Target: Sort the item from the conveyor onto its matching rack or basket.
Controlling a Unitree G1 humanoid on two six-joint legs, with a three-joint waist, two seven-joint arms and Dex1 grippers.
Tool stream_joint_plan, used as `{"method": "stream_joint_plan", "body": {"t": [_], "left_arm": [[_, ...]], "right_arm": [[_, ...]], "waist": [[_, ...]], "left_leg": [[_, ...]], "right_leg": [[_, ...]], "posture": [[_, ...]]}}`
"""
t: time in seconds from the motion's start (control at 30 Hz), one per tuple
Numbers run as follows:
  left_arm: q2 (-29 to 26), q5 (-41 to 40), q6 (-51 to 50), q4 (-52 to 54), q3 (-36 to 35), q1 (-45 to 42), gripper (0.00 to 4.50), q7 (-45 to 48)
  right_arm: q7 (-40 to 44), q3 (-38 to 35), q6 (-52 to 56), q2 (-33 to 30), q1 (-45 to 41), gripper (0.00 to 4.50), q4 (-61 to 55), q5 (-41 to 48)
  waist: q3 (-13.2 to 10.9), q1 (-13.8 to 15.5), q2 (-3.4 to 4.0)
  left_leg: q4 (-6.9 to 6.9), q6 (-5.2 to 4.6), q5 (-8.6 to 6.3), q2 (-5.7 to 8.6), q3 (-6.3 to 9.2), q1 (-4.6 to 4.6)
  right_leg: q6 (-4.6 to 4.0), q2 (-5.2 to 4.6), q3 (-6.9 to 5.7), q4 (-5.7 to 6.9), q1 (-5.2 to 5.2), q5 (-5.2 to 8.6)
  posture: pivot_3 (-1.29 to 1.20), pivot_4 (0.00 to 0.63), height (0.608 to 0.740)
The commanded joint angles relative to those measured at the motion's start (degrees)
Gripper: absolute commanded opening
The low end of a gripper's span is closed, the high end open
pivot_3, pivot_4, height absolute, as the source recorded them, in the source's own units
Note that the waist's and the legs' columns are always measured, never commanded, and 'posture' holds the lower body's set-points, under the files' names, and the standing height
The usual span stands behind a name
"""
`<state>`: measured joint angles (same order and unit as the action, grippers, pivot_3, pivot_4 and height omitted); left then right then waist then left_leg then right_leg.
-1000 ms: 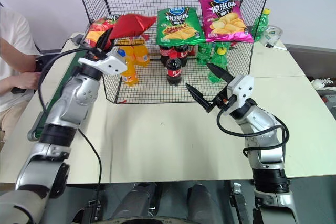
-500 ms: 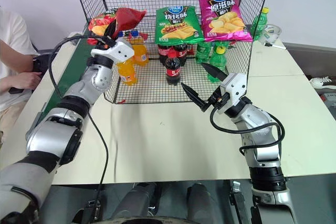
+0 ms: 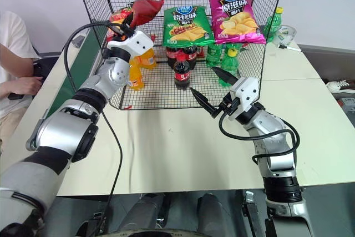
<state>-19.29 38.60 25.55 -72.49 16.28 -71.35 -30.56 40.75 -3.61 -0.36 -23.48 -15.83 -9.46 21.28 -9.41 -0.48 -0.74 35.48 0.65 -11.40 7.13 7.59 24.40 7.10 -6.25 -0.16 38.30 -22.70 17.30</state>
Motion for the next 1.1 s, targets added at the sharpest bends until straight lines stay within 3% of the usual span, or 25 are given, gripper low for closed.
{"method": "stream_joint_plan", "body": {"t": [0.03, 0.2, 0.23, 0.3, 0.53, 0.73, 1.03, 1.07, 1.1], "left_arm": [[-0.8, 0.3, 0.1, -0.1, 1.5, -1.5, 0.09, -0.9], [-1.2, -2.7, 1.5, -0.3, -0.3, -0.9, 0.09, 0.3], [-1.3, -3.2, 1.6, -0.3, -0.6, -0.7, 0.32, 0.5], [-1.6, -3.2, 2.3, -0.1, -0.1, -0.5, 0.87, 0.2], [-2.8, -2.6, 3.5, 1.8, 1.4, 0.8, 4.27, 1.0], [-5.9, -9.2, 8.0, 13.4, -2.3, 8.8, 4.27, 11.7], [-10.1, -13.3, -0.2, 44.7, -7.4, 25.9, 4.27, 22.5], [-10.1, -18.3, -0.8, 49.0, -8.0, 29.0, 4.27, 27.7], [-8.7, -29.1, -4.8, 54.8, -9.1, 32.9, 4.27, 35.7]], "right_arm": [[-0.4, -0.9, -0.5, -0.6, 0.3, 4.50, -3.0, 0.2], [-0.4, -0.9, -0.1, -0.9, 0.5, 4.50, -3.1, 0.0], [-0.4, -0.9, -0.2, -0.9, 0.5, 4.50, -3.1, -0.1], [-0.4, -0.8, -0.2, -1.0, 0.6, 4.50, -2.9, -0.4], [-0.1, -1.0, -0.1, -1.3, 0.7, 4.50, -2.6, -0.3], [1.3, -1.9, 1.0, -3.7, 2.7, 4.50, -2.8, 0.7], [2.4, -2.4, 1.7, -4.6, 3.3, 4.50, -2.2, 1.6], [2.6, -2.7, 1.8, -4.8, 3.7, 4.50, -2.3, 1.8], [2.9, -3.2, 2.3, -5.2, 4.3, 4.50, -2.6, 2.3]], "waist": [[0.0, -0.1, 0.00], [0.0, -0.2, 0.00], [0.0, -0.2, 0.00], [0.0, -0.2, 0.00], [0.0, -0.2, 0.00], [0.0, -0.3, 0.02], [0.0, -0.3, 0.04], [0.0, -0.3, 0.04], [0.1, -0.3, 0.12]], "left_leg": [[0.00, 0.00, 0.00, 0.00, 0.00, 0.00], [0.00, 0.00, 0.00, 0.00, 0.00, 0.00], [0.00, 0.00, 0.00, 0.00, 0.00, 0.00], [0.00, 0.00, 0.00, 0.00, 0.00, 0.00], [0.01, 0.00, 0.00, 0.00, 0.00, 0.00], [0.02, 0.02, 0.01, 0.00, 0.00, 0.00], [0.06, 0.01, 0.01, -0.02, 0.02, 0.00], [0.06, 0.01, 0.00, -0.02, 0.00, 0.00], [0.06, 0.01, 0.01, -0.02, 0.01, 0.00]], "right_leg": [[0.00, 0.00, 0.00, 0.00, 0.00, 0.00], [0.00, 0.01, 0.00, 0.00, 0.00, 0.00], [0.00, 0.01, 0.00, 0.00, -0.01, 0.00], [0.00, 0.00, 0.00, 0.00, 0.00, 0.00], [0.00, 0.01, 0.00, 0.00, 0.00, 0.00], [0.00, 0.00, 0.01, 0.01, 0.00, 0.00], [-0.01, -0.01, 0.05, 0.03, 0.00, 0.00], [-0.01, -0.02, 0.06, 0.03, 0.01, 0.00], [-0.02, -0.02, 0.06, 0.03, 0.00, 0.00]], "posture": [[0.00, 0.150, 0.740], [0.00, 0.150, 0.740], [0.00, 0.150, 0.740], [0.00, 0.150, 0.740], [0.00, 0.150, 0.740], [0.00, 0.150, 0.740], [0.00, 0.150, 0.740], [0.00, 0.150, 0.740], [0.00, 0.150, 0.740]]}}
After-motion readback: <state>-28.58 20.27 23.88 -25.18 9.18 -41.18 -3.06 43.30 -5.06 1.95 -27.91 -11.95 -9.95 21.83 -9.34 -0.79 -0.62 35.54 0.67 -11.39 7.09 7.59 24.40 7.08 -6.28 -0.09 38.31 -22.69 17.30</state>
